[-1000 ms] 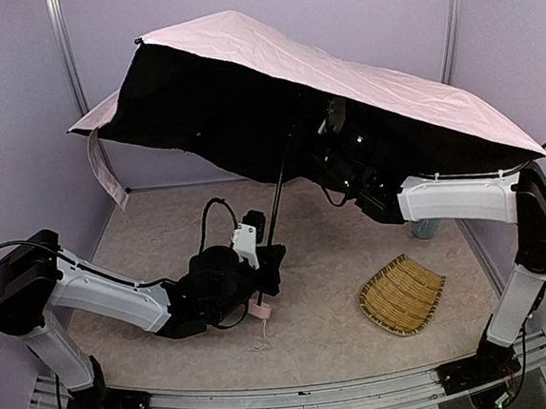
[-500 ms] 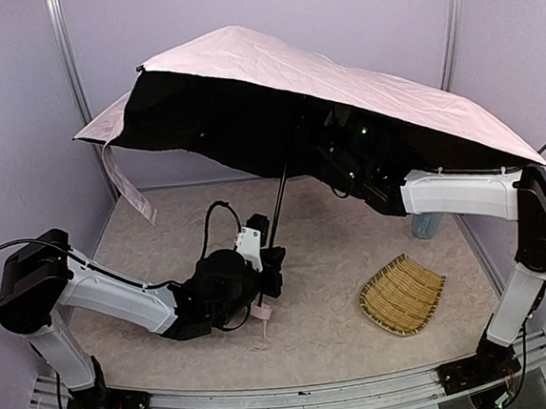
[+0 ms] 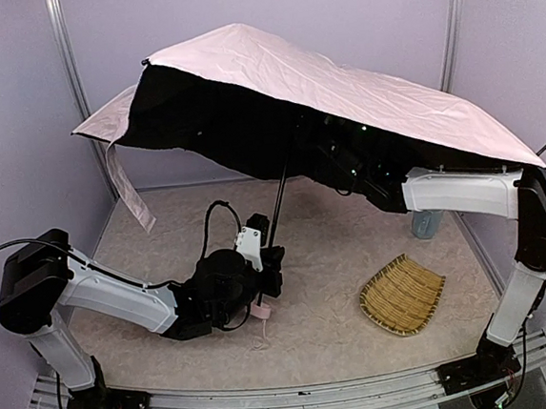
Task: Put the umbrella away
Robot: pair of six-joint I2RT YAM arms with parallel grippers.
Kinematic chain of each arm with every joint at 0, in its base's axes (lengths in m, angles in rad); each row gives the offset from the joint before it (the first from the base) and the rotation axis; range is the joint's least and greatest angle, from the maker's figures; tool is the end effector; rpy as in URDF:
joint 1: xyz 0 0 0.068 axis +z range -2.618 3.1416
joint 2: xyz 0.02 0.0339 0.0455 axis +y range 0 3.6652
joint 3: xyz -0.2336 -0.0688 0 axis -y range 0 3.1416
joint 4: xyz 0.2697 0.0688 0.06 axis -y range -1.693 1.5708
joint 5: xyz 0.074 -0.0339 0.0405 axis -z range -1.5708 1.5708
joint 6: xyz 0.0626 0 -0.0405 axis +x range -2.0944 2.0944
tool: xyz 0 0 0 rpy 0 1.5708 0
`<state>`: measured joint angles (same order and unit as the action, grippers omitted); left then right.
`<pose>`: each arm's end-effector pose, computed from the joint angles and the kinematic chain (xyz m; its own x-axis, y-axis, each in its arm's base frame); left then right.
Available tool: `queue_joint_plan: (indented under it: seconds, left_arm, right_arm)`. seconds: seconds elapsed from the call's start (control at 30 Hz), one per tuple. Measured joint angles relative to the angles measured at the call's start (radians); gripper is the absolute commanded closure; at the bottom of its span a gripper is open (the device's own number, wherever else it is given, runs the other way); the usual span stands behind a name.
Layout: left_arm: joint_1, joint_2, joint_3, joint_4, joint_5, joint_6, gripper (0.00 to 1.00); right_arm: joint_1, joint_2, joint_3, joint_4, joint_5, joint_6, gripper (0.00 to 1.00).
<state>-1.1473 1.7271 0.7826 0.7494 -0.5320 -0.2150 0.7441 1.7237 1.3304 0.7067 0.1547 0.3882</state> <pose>0.1886 -0.3412 0.1361 -0.2018 0.0003 -0.9794 0.5508 0.8269 -0.1132 0.3427 0.3024 0.3383 -0.0026 0.5060 -0.8625 -0.6055 0.6857 0.4041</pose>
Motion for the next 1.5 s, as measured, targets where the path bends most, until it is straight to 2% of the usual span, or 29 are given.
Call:
queue_joint_plan:
  seconds: [0.1, 0.13, 0.37, 0.47, 0.63, 0.87, 1.33, 1.5]
  left_arm:
    - [0.000, 0.000, 0.000, -0.007, 0.001, -0.001, 1.00]
    - [0.001, 0.000, 0.000, -0.011, 0.001, -0.001, 1.00]
    - [0.001, -0.002, -0.005, 0.008, 0.014, -0.003, 1.00]
    - [0.003, -0.016, -0.026, 0.033, 0.043, -0.015, 1.00]
    - [0.019, -0.060, -0.074, 0.067, 0.105, -0.026, 1.00]
    - [0.026, -0.108, -0.193, 0.127, 0.155, -0.002, 1.00]
    - [0.000, -0.145, -0.236, 0.220, 0.100, 0.151, 1.00]
    - [-0.005, -0.166, -0.234, 0.216, 0.094, 0.187, 1.00]
  right_arm:
    - [0.001, 0.000, 0.000, 0.002, -0.007, 0.040, 0.98]
    - [0.004, 0.000, 0.000, 0.006, -0.008, 0.076, 1.00]
    - [0.003, -0.002, 0.005, 0.006, -0.033, 0.071, 1.00]
    - [0.002, 0.002, 0.035, -0.030, -0.101, 0.053, 1.00]
    - [0.016, 0.002, 0.045, 0.000, -0.232, 0.007, 1.00]
    - [0.074, -0.008, 0.010, 0.037, -0.385, -0.144, 1.00]
    - [0.126, -0.047, -0.063, 0.168, -0.399, -0.206, 1.00]
    - [0.138, -0.068, -0.072, 0.163, -0.365, -0.229, 0.94]
